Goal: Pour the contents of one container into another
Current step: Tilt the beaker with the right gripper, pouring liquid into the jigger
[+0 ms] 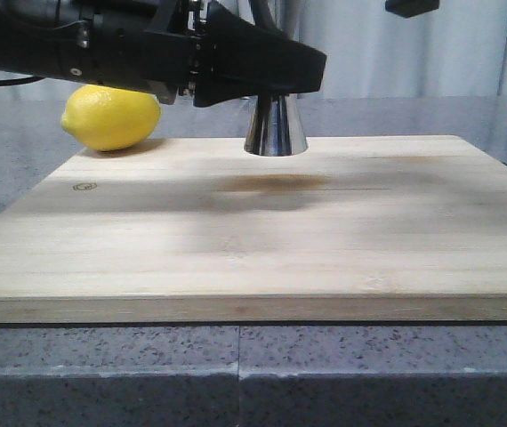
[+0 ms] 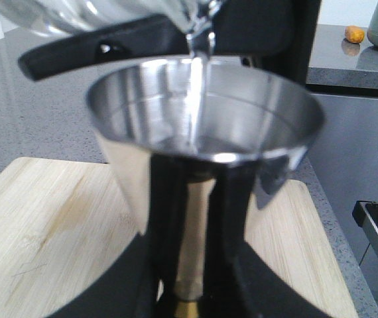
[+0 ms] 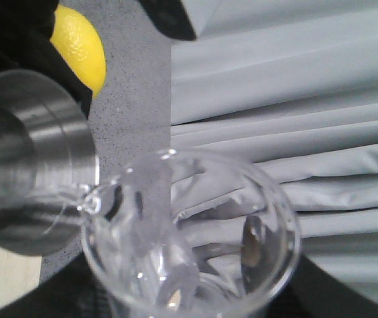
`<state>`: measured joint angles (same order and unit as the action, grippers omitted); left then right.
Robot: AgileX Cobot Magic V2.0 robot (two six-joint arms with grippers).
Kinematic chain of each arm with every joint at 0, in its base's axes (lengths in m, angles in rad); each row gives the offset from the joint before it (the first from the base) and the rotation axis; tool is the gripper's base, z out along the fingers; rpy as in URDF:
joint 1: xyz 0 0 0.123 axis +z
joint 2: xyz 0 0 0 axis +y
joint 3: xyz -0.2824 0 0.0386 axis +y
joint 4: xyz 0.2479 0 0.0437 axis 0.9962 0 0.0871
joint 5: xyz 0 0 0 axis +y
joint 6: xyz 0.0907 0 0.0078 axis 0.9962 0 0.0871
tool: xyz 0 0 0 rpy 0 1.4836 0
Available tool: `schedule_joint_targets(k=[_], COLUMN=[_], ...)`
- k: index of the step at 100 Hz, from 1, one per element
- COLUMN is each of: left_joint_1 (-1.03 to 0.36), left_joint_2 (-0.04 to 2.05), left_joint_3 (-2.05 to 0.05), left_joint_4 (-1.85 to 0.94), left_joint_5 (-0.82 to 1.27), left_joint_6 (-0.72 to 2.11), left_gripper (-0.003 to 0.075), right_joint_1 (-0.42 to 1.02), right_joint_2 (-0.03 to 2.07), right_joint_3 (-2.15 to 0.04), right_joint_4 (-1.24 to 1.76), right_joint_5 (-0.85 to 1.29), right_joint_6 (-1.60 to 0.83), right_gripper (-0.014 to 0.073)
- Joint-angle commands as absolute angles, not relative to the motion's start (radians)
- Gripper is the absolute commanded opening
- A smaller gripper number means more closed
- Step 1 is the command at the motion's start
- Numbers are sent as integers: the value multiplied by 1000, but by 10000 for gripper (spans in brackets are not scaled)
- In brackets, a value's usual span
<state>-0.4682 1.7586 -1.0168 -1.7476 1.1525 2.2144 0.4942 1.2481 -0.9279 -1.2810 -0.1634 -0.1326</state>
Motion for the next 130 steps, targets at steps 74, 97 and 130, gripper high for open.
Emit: schedule_joint_targets(k=[74, 97, 130], left_joint_1=[-478, -478, -478], left_joint_2=[1716, 1716, 1716], left_joint_3=[-1046, -1046, -1046], left_joint_4=[-1823, -1823, -1823], left_joint_5=[1218, 1207, 1207], left_joint_6=[2207, 2207, 2207], left_gripper=[8, 8, 8], right_joint_1=[495, 495, 495], right_joint_2=[1227, 1227, 1227], right_joint_3=[-967, -967, -967], right_joint_4=[-1303, -1303, -1283], right_joint_5=[-195, -195, -185], right_joint_6=[-138, -138, -129], right_gripper=[279, 279, 279])
